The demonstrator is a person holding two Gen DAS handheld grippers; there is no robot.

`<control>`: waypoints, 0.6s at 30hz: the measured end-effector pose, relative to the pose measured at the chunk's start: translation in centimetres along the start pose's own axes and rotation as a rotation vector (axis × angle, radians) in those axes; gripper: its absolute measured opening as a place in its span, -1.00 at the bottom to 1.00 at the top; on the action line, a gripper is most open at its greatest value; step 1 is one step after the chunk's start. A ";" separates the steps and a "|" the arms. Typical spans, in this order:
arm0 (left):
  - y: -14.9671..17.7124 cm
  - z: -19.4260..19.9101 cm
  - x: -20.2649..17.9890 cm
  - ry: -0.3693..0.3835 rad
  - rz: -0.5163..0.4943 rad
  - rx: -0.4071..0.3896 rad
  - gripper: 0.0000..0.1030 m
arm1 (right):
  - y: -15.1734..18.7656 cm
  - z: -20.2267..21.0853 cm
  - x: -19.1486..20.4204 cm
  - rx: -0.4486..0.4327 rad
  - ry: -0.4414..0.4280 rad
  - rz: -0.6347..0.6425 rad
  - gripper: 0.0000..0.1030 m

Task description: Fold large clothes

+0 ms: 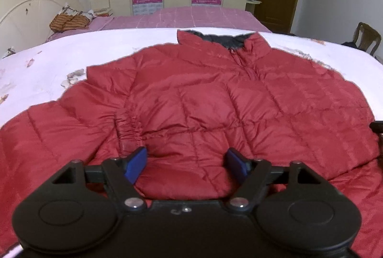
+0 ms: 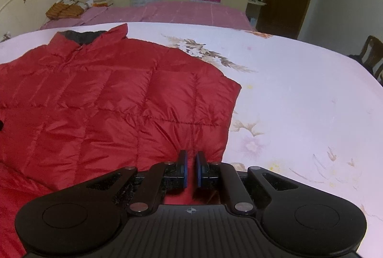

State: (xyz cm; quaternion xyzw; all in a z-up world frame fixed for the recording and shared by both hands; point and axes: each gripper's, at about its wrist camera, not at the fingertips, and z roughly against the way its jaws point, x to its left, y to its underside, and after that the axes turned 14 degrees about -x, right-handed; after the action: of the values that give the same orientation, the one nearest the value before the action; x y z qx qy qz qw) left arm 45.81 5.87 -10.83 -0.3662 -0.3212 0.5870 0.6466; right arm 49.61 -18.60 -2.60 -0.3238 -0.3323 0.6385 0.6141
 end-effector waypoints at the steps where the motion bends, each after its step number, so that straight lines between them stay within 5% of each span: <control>1: -0.2 0.7 0.1 0.006 0.000 -0.020 0.38 | -0.1 0.9 0.0 -0.015 -0.006 -0.004 -0.86; 10: 0.6 0.4 0.5 0.014 -0.032 0.011 0.42 | 1.6 1.1 1.3 0.021 0.012 0.027 -0.86; 14: 0.0 3.0 2.2 -0.030 0.028 -0.063 0.95 | 0.8 2.9 1.2 -0.040 0.022 -0.021 -0.86; 15: 0.1 3.8 3.0 -0.038 0.049 -0.078 0.95 | 0.7 3.6 1.2 -0.060 0.031 -0.026 -0.47; 16: 0.3 4.6 3.9 -0.055 0.076 -0.083 0.95 | 0.6 4.3 1.2 -0.086 0.038 -0.034 0.68; 17: 0.6 5.4 4.8 -0.074 0.103 -0.083 0.93 | 0.6 5.3 1.3 -0.141 0.043 -0.040 0.95; 18: 1.0 6.3 6.0 -0.093 0.135 -0.086 0.90 | 0.5 6.2 1.5 -0.174 0.037 -0.029 0.96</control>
State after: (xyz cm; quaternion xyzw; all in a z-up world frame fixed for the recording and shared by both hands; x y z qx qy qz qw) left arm 40.61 12.46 -8.46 -0.3868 -0.3505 0.6314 0.5736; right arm 44.20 -17.28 0.50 -0.3827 -0.3799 0.5920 0.5989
